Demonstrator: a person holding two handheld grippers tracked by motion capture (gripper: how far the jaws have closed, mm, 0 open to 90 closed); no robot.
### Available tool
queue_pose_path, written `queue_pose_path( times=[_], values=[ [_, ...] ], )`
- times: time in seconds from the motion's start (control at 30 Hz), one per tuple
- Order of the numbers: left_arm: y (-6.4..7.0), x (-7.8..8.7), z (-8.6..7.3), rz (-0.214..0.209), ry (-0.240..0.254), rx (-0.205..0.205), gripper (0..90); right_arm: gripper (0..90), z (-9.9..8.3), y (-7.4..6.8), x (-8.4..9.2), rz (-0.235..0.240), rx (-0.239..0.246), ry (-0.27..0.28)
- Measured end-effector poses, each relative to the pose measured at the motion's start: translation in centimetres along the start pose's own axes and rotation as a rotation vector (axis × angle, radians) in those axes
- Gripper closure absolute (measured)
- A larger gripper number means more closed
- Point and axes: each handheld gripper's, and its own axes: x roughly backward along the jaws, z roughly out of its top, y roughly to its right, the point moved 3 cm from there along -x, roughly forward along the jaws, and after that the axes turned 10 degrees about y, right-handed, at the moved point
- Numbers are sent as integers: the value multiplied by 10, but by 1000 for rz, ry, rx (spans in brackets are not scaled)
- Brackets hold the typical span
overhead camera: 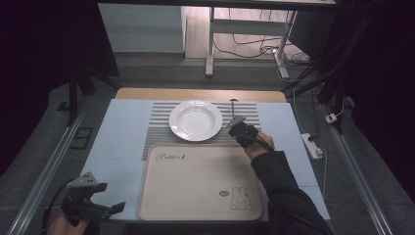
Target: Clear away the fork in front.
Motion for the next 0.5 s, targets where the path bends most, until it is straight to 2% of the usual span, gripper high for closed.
queue_pose_path(
  times=[0.23, 0.5],
  values=[
    [1, 0, 0, 2, 2, -12, 0, 899, -4, 2, 22, 47, -92, 54],
    [2, 0, 0, -11, 5, -25, 0, 899, -10, 1, 44, 105, -149, 100]
  ],
)
